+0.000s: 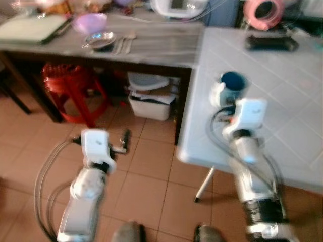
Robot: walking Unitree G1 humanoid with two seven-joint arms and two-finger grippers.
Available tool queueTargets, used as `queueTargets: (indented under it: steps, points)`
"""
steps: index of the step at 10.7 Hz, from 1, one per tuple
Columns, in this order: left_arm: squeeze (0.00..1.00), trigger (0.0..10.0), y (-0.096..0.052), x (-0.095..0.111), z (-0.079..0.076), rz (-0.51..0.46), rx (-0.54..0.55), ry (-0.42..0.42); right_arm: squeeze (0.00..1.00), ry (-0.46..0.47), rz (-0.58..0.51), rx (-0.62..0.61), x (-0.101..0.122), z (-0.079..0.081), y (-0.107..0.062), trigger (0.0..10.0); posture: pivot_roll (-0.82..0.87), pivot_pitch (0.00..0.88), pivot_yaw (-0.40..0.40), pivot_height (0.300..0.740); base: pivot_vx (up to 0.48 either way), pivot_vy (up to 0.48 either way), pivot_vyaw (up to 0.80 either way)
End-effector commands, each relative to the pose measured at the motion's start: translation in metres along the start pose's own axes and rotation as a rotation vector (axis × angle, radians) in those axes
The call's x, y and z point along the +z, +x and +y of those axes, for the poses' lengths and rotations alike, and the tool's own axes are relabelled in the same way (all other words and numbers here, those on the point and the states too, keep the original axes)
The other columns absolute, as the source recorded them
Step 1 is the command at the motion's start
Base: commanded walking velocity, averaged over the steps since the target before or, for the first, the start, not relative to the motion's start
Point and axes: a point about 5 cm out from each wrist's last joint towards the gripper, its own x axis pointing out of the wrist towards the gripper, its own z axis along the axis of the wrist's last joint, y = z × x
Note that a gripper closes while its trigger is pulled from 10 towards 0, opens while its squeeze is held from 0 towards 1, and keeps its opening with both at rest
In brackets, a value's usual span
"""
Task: Setting the table
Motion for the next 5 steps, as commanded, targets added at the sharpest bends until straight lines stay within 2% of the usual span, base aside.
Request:
queueTargets:
  steps: [1, 3, 5]
  points:
    - [0.00, 10.0, 0.0012, -0.0033, -0.0012, 0.008, -0.004, 0.005, 0.00, -0.019, -0.020, -0.019, 0.0051, -0.0077, -0.0011, 10.0, 0.00, 0.048, 0.058, 0.740, 0.000, 0.480, 0.00]
    - [0.00, 10.0, -0.0002, -0.0057, -0.0014, -0.005, -0.011, 0.016, 0.00, -0.025, -0.015, -0.012, 0.0059, -0.0106, -0.0015, 10.0, 0.00, 0.039, 0.051, 0.740, 0.000, 0.465, 0.00]
    - [0.00, 10.0, 0.0001, -0.0109, -0.0040, 0.010, -0.003, 0.021, 0.00, -0.014, -0.012, -0.005, 0.0073, -0.0097, -0.0014, 10.0, -0.01, 0.028, 0.049, 0.740, 0.356, 0.321, 0.00]
